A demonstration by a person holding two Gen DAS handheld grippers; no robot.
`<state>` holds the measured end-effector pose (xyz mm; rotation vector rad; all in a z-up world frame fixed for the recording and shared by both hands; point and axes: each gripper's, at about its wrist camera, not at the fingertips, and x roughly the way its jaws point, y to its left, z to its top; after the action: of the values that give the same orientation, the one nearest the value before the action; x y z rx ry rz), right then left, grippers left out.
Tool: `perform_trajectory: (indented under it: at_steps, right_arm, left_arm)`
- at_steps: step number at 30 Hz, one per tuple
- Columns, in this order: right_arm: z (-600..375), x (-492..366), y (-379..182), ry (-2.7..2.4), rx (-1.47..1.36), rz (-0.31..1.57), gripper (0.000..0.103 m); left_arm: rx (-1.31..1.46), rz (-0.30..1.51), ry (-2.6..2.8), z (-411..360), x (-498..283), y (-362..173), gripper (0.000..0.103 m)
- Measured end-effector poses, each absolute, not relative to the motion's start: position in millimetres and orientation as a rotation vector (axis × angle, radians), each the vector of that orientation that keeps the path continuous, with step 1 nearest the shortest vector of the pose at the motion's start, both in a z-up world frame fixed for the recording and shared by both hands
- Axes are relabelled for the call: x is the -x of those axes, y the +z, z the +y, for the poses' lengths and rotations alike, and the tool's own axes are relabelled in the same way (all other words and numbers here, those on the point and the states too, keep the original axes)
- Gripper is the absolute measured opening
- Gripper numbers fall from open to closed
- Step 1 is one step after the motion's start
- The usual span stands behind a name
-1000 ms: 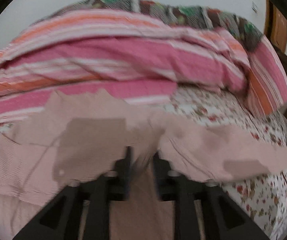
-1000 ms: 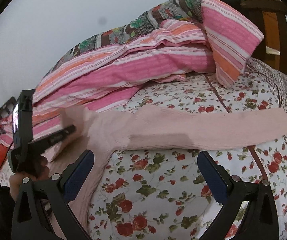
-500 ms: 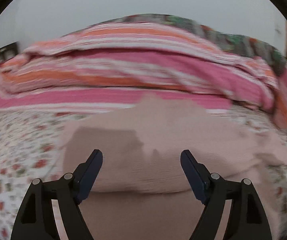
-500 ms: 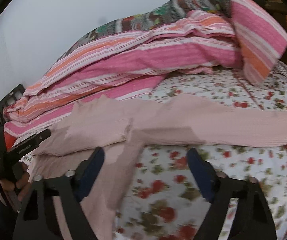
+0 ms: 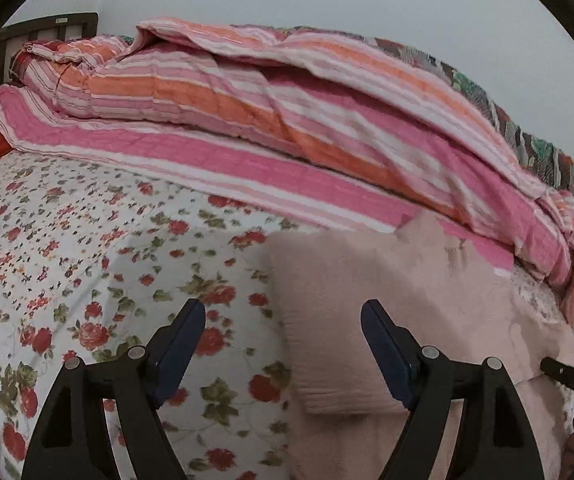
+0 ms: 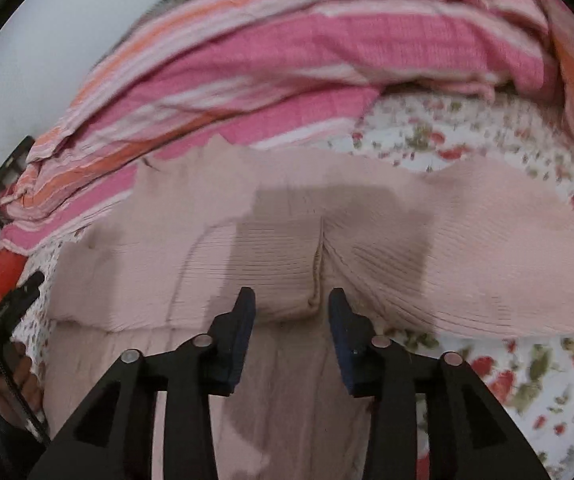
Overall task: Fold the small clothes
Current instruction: 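Grasp the other sleeve cuff with the right gripper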
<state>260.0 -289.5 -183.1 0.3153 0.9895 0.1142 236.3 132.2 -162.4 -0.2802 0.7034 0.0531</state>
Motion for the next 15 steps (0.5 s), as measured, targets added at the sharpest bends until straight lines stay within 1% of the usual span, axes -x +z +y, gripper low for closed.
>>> perform_trajectory:
  at_steps: [3, 4, 5, 6, 10, 11, 15]
  right_arm:
    - [-281, -264, -186, 0.125, -0.274, 0.977, 0.041]
    - [-275, -265, -186, 0.145, -0.242, 0.968, 0.028]
    - [-270, -263, -187, 0.171, -0.213, 0.954, 0.018]
    - [-268, -262, -186, 0.184, -0.210, 0.950, 0.013]
    - [-283, -235, -161, 0.161, -0.237, 0.805, 0.012]
    - [-285, -233, -160, 0.137, -0.232, 0.800, 0.012]
    - [-284, -244, -186, 0.077, -0.192, 0.939, 0.012]
  left_arm:
    - [0.275, 0.728, 0.032, 130, -236, -167, 0.079]
    - [0.276, 0.733, 0.033, 128, -236, -168, 0.079]
    - [0.278, 0.737, 0.030, 127, -235, -169, 0.079]
    - [0.282, 0.738, 0.029, 128, -235, -170, 0.079]
    - [0.270, 0.709, 0.024, 125, -233, -166, 0.079]
    - [0.258, 0.700, 0.020, 123, -232, -164, 0.079]
    - [0.176, 0.706, 0.046, 107, -238, -163, 0.079]
